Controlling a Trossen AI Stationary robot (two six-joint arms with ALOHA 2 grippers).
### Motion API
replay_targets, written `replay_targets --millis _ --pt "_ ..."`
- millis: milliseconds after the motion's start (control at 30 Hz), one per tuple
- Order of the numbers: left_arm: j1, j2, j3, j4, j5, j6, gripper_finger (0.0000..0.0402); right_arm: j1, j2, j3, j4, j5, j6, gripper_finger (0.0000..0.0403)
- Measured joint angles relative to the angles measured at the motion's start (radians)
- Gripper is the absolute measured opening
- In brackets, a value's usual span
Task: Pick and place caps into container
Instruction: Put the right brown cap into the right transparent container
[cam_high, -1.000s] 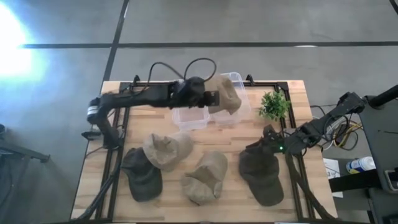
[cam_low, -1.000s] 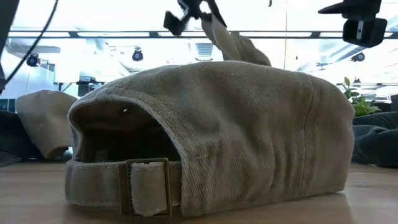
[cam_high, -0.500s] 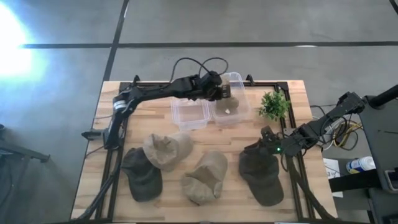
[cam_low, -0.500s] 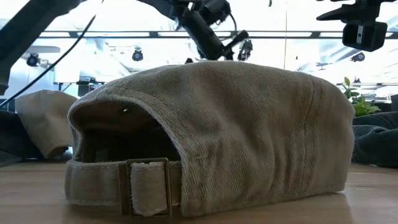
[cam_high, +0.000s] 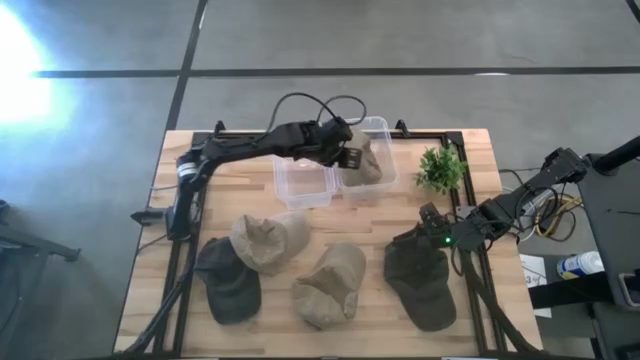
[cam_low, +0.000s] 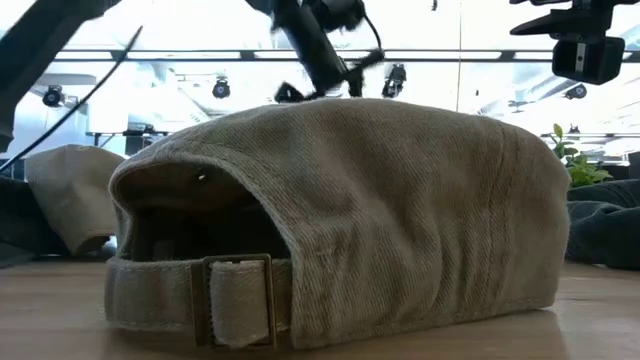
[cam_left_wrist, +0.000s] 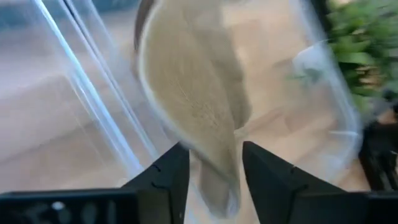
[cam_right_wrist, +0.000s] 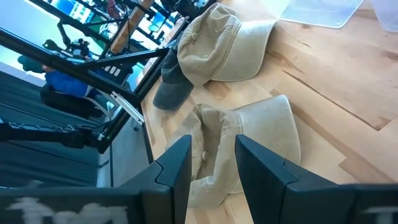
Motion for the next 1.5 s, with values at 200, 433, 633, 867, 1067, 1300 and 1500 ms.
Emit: replay_targets --millis 200,433,633,867,1067,1300,1500 --pt "-0.080 -0.171 0.000 -0.033 0.064 0.162 0.0155 0.000 0.000 -0.013 -0.001 -0.029 0.005 0.0121" --pt "-0.371 -0.328 -0.044 -0.259 -0.053 0.138 0.0155 -0.003 0.082 -0.018 0.008 -0.134 0.051 0.0121" --pt "-0.602 -0.336 -0.235 -0.270 -0.153 -0.039 0.0155 -0.003 0.252 -0.018 0.105 -0.244 0.087 0.0121" --pt "-0.689 -0.301 -0.603 0.068 -0.124 -0.150 0.0155 -0.027 0.527 -0.013 0.416 -0.361 0.109 0.0121" --pt "-0.691 -0.268 -0.843 0.316 -0.001 -0.321 0.0155 -0.042 0.759 0.008 0.707 -0.422 0.165 0.0121" --pt "-0.725 -0.243 -0.925 0.555 0.027 -0.439 0.0155 -0.059 0.970 0.102 0.742 -0.429 0.240 0.0121" --pt "-0.750 -0.197 -0.924 0.792 0.027 -0.447 0.0155 -0.107 1.045 0.160 0.706 -0.425 0.292 0.0121"
